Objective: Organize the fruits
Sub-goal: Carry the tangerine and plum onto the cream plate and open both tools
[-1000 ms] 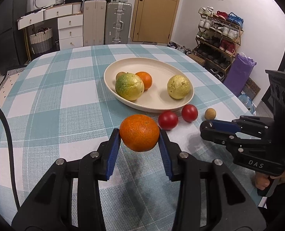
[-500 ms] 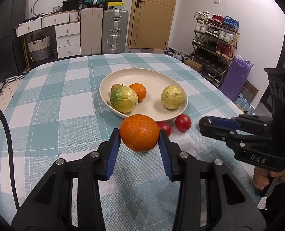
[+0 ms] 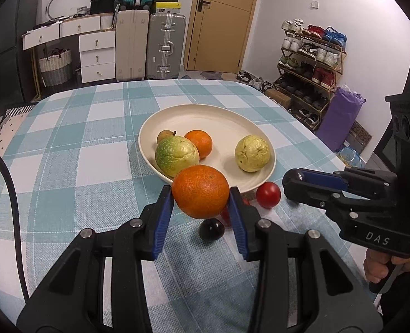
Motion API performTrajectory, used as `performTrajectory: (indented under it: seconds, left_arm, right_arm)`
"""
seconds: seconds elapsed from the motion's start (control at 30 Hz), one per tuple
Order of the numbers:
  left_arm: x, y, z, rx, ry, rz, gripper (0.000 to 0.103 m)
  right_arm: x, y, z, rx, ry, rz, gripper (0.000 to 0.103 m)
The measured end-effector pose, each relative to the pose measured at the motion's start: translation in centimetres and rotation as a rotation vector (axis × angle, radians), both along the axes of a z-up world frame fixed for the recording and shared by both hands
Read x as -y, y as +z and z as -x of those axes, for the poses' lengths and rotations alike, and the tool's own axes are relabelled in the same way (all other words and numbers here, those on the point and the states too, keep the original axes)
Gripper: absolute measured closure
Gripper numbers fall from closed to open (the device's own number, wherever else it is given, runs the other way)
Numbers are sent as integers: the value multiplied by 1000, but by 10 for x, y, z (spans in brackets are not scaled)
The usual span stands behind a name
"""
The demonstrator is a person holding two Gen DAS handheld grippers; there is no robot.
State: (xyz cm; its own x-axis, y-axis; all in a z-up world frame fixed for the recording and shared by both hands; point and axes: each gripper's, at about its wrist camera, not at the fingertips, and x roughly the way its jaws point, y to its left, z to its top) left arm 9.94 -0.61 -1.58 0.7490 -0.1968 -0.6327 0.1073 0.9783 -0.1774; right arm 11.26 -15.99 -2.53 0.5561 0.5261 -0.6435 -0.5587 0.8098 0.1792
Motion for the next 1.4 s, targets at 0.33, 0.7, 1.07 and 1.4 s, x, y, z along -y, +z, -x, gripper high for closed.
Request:
performTrajectory:
  seconds: [0.33, 0.7, 1.07, 1.4]
  left_arm:
    - [-1, -8, -27, -27, 2, 2, 66]
    - [7, -16, -49, -47, -11, -23, 66]
    - [12, -17, -62, -54, -40, -26, 66]
    - [13, -24, -75, -77, -41, -37, 66]
  right_arm:
    - [-11, -2, -18, -23, 7, -7, 77]
    - [-18, -7, -38, -40, 6, 14, 77]
    - [-14, -16, -59, -69, -17, 27, 77]
    - [-11, -19, -74, -74, -40, 45, 77]
